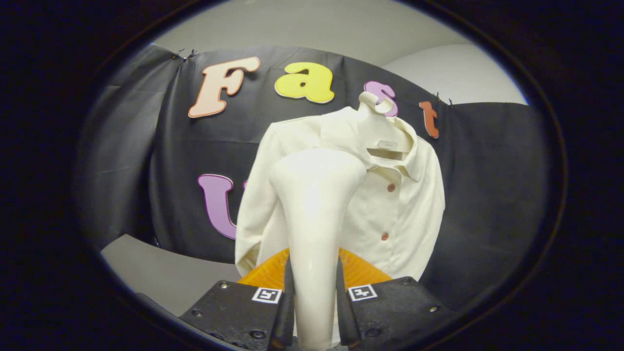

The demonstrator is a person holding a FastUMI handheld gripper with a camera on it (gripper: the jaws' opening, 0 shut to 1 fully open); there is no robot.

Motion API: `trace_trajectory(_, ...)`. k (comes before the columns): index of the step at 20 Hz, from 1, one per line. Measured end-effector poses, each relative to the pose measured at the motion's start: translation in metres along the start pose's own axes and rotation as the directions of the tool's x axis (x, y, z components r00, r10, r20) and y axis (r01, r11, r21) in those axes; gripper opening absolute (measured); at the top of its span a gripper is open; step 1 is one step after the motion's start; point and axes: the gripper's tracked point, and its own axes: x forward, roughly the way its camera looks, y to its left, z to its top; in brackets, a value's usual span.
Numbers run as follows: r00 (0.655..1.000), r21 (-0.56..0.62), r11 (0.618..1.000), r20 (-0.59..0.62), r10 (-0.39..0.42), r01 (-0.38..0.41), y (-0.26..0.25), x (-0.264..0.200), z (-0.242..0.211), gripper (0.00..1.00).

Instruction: Iron the clothes twice with a garment steamer, once on the left side and once on the right side.

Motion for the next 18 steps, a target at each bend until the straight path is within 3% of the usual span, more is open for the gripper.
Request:
trace_trajectory(11,0.995,0.191,0.977,0.023,0.097,-0.1,-0.007,0.017,-0.066,0.35)
trace_trajectory(18,0.993,0.166,0.979,0.006,0.117,-0.116,0.007,0.011,-0.113,0.36)
